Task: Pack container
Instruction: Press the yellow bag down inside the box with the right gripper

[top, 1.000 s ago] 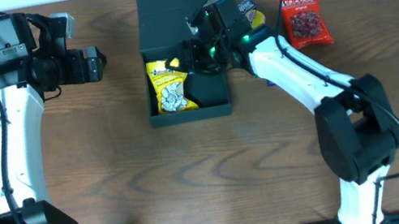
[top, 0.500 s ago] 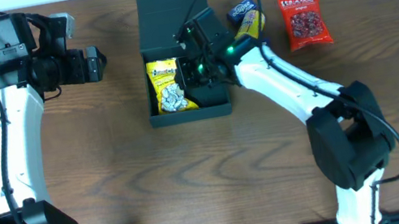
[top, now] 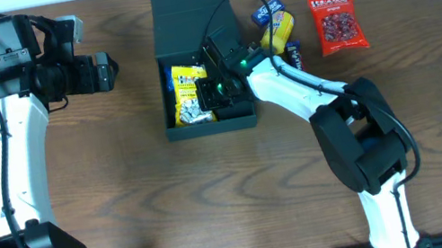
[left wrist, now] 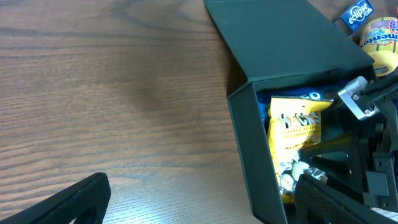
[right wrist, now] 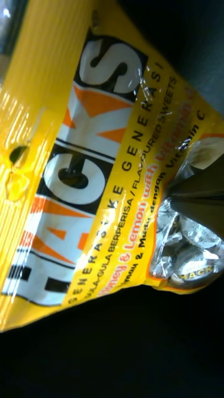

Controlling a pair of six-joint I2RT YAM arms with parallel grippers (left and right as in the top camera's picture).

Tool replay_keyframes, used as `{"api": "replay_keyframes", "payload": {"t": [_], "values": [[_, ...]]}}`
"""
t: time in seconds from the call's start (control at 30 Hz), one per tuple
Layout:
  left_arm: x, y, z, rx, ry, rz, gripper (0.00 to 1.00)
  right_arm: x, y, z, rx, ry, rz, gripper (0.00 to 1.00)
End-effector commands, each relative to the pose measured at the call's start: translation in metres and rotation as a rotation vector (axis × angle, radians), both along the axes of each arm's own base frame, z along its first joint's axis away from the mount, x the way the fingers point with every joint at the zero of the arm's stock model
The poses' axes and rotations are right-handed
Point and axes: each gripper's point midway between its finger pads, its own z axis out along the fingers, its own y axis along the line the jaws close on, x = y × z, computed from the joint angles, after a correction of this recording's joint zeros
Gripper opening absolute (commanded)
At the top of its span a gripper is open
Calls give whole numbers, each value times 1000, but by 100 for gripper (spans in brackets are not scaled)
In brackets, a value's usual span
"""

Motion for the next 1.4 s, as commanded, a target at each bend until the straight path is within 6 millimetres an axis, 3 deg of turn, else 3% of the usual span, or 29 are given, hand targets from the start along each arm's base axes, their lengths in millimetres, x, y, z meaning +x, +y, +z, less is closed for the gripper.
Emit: {"api": "replay_keyframes", "payload": {"t": [0.0,0.17,0.3,0.47,0.6,0.7,0.8,1.07,1.17,1.27,1.37], "values": [[-2,-1,-2,-8,9,-2,95,-2,9,-9,24,6,40,1],[-2,-1,-2,-8,9,-2,95,-2,17,0,80,3,73,1],[-3,-1,-2,-8,15,-2,95,6,14,26,119,-39,96,1],[-5,-1,-3,-9,23,-2,96,29,-11,74,100,-156,41,1],[-6,-1,-4,-10,30,-2,95,45,-39,95,36,-233,-32,1],[-6,-1,-4,-10,29,-2,95,41,-34,98,73,-216,-12,1],[-6,-1,-4,-10,29,-2,95,30,-16,101,107,-231,74,1],[-6,-1,-4,-10,30,-2,95,14,8,92,56,-262,152,1],[-6,-1,-4,-10,31,-2,95,14,4,83,26,-243,133,1],[-9,-2,-6,-12,44,-2,96,23,-24,68,-91,-210,14,1],[-10,-2,-6,-12,48,-2,96,26,-34,55,-124,-190,-5,1]]}}
